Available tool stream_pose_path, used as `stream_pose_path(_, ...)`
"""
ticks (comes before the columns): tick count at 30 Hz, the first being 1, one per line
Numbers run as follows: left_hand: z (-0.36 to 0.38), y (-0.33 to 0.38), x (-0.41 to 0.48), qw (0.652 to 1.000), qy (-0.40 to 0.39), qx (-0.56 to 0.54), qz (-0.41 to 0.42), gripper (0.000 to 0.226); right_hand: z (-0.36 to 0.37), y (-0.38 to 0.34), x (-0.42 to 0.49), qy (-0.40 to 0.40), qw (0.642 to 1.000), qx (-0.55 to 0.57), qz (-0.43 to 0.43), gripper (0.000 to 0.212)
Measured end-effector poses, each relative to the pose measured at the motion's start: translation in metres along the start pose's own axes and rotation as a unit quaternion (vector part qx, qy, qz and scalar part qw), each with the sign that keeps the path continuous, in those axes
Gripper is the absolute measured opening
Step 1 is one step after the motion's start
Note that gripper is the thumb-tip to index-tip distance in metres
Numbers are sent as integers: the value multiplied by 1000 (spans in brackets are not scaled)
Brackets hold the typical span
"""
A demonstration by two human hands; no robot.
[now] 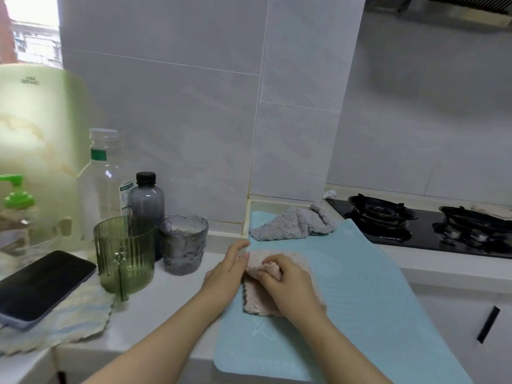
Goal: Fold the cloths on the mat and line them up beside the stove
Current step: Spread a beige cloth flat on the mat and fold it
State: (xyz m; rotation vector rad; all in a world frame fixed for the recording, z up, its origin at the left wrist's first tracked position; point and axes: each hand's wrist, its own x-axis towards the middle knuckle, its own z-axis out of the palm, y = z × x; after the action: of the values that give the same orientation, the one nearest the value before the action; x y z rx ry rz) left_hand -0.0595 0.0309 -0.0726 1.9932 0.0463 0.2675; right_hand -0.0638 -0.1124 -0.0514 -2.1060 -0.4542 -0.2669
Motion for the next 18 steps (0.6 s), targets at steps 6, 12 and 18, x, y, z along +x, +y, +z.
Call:
stream_pose_path(6,2,14,-5,996,-20,77,-28,31,-23,-2,-2,-25,999,-21,-23,23)
stream_pose_path(12,0,12,-1,990,-50,129,-32,16,-33,19,-7,-107,966,-233,-35,27)
stream_pose_path(18,-4,42,11,994,45,90,50,39,-50,12,11,39,986,-160,-18,35)
